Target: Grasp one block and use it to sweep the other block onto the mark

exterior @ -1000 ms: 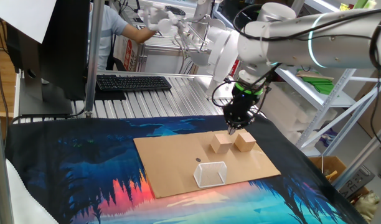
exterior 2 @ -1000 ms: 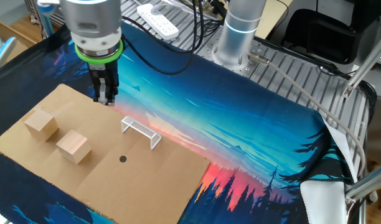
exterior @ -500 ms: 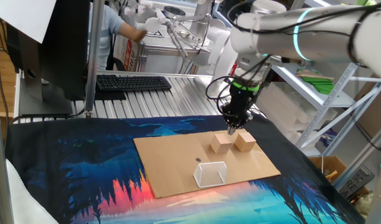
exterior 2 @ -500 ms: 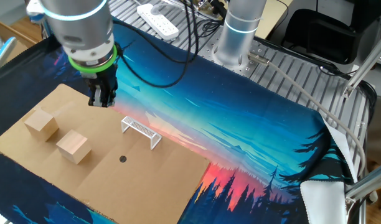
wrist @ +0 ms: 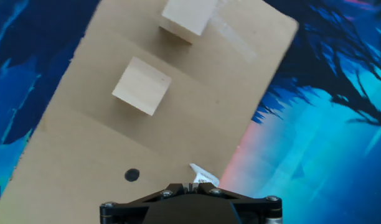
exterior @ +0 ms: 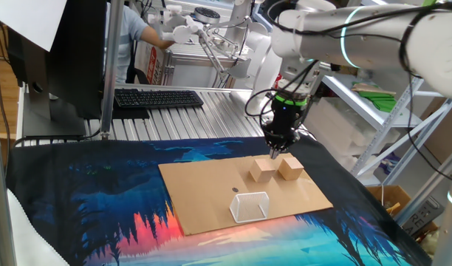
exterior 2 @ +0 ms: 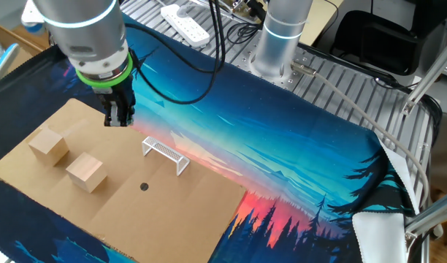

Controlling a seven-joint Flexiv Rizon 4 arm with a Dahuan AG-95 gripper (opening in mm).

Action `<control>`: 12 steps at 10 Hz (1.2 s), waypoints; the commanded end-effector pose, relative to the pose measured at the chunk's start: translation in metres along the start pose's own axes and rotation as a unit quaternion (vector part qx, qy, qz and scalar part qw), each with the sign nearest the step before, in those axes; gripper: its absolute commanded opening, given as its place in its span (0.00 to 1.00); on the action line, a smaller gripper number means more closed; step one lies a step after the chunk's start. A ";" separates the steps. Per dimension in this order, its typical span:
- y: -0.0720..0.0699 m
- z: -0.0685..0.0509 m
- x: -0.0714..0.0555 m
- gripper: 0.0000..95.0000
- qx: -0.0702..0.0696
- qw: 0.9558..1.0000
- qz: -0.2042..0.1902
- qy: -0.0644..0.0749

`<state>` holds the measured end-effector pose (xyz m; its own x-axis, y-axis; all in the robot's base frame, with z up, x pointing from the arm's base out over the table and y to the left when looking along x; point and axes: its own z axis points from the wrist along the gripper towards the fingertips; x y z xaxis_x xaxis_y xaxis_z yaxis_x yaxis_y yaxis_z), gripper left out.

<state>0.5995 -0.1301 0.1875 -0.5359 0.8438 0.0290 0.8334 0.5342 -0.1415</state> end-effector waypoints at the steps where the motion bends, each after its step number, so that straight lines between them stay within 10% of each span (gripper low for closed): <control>1: 0.010 0.001 -0.025 0.00 0.012 0.997 0.066 -0.028; 9: -0.015 0.017 -0.171 0.00 -0.003 0.995 0.092 -0.043; 12: -0.029 0.028 -0.204 0.00 -0.016 0.995 0.087 -0.044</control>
<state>0.6852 -0.3188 0.1595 -0.3683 0.9274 -0.0655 0.9246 0.3580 -0.1300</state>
